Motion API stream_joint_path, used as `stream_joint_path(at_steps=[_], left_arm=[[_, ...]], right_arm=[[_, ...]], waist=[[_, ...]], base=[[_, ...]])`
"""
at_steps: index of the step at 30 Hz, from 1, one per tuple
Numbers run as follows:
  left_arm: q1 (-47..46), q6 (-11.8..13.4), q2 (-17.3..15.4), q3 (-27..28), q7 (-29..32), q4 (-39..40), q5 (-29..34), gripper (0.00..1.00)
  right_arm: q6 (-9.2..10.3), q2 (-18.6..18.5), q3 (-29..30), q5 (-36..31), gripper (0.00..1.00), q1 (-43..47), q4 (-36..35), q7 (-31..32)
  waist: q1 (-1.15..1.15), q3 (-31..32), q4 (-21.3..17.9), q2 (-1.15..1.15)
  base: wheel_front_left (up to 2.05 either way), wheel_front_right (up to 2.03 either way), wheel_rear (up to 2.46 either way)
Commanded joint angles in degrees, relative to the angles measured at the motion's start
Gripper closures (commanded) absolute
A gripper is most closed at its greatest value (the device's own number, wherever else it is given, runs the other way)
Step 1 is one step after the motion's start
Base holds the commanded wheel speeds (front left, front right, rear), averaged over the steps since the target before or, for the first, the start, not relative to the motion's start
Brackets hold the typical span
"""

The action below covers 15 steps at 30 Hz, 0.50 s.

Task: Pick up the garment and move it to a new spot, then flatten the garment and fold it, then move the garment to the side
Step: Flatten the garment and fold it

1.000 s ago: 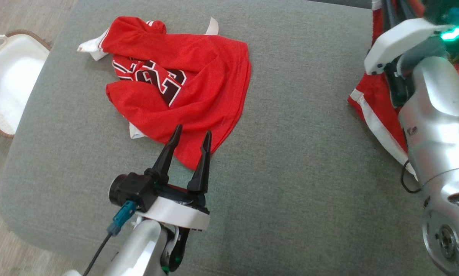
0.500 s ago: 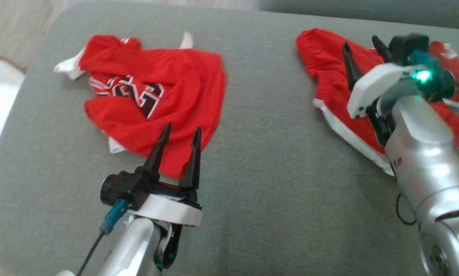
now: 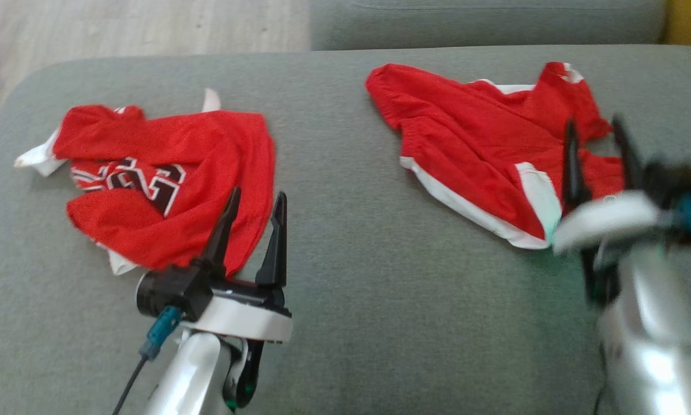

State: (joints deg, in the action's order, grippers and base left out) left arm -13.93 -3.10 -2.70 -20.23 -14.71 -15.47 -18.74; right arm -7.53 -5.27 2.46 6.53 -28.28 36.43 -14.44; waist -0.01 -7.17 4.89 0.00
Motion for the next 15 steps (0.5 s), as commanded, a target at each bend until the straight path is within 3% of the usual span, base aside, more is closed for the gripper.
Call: stream_joint_path(at_steps=[1, 7, 15], left_arm=[[-0.4, -0.2, -0.2, 2.1, -0.3, 2.0, 0.5, 0.00], [-0.6, -0.6, -0.2, 2.0, -0.3, 1.9, 0.9, 0.00], [-1.5, -1.2, -0.2, 1.3, -0.3, 1.5, 0.9, 0.00]], right_arm=[[0.04, 1.5, -1.1, -0.2, 0.00, 2.1, -4.0, -0.5], [0.04, 2.3, -1.7, -0.5, 0.00, 9.6, -9.0, -0.5], [0.04, 2.4, -2.5, -3.0, 0.00, 6.5, -7.8, 3.7]], waist=[[0.01, 0.1, -1.3, 0.00], [0.01, -0.9, -2.8, 0.00], [0.01, -2.3, -1.7, 0.00]], base=[[0.00, 0.00, 0.00], [0.00, 0.00, 0.00], [0.00, 0.00, 0.00]])
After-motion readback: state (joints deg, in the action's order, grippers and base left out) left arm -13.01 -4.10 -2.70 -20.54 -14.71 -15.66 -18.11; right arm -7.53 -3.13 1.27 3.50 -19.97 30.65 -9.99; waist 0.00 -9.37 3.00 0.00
